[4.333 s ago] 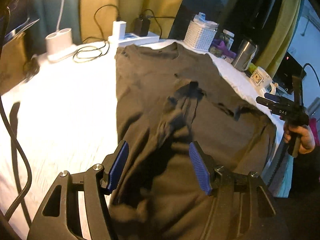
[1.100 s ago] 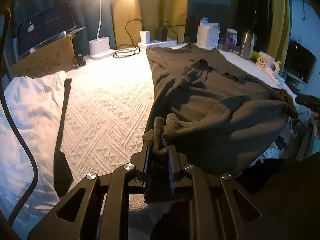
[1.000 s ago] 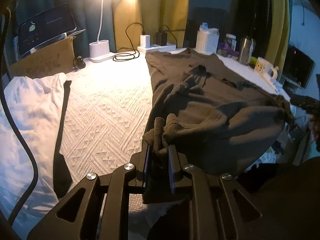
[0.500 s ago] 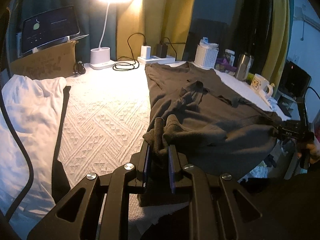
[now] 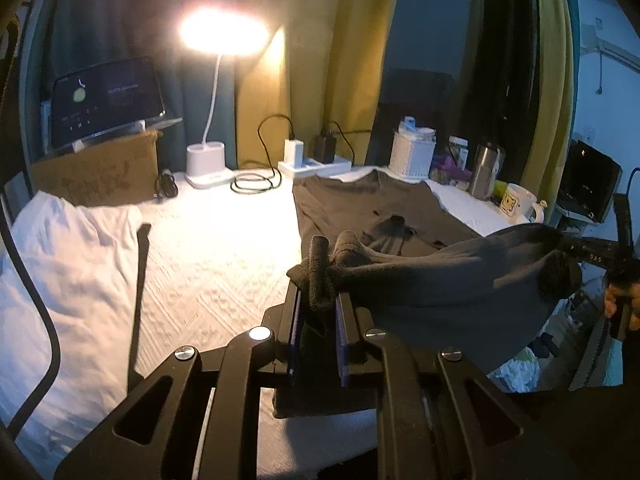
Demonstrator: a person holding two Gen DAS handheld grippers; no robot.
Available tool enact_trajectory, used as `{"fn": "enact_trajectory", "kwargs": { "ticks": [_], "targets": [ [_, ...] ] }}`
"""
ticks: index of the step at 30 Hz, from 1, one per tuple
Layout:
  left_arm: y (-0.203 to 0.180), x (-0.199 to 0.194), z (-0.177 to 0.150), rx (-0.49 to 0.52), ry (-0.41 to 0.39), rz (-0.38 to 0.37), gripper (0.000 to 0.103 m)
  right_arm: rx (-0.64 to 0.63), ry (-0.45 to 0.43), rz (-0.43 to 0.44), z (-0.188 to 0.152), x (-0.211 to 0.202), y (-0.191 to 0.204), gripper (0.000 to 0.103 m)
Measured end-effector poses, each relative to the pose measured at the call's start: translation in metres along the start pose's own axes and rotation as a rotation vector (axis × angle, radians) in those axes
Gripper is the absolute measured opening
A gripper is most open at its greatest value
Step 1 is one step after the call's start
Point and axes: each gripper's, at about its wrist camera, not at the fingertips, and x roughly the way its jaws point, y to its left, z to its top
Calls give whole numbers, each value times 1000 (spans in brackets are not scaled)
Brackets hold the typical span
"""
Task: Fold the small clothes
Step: 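Carry the held hem over onto the collar with both tools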
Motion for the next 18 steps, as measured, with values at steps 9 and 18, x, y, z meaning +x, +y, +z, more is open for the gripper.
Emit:
{"fn": "enact_trajectory", "kwargs": {
  "ticks": [9,18],
  "targets": [
    [2,8,27,35,-64,46,13,15,-119,-4,40,-10,0,14],
    [5,30,52,54,-74,61,13,26,-160,7,74,8,1,14]
  ]
}}
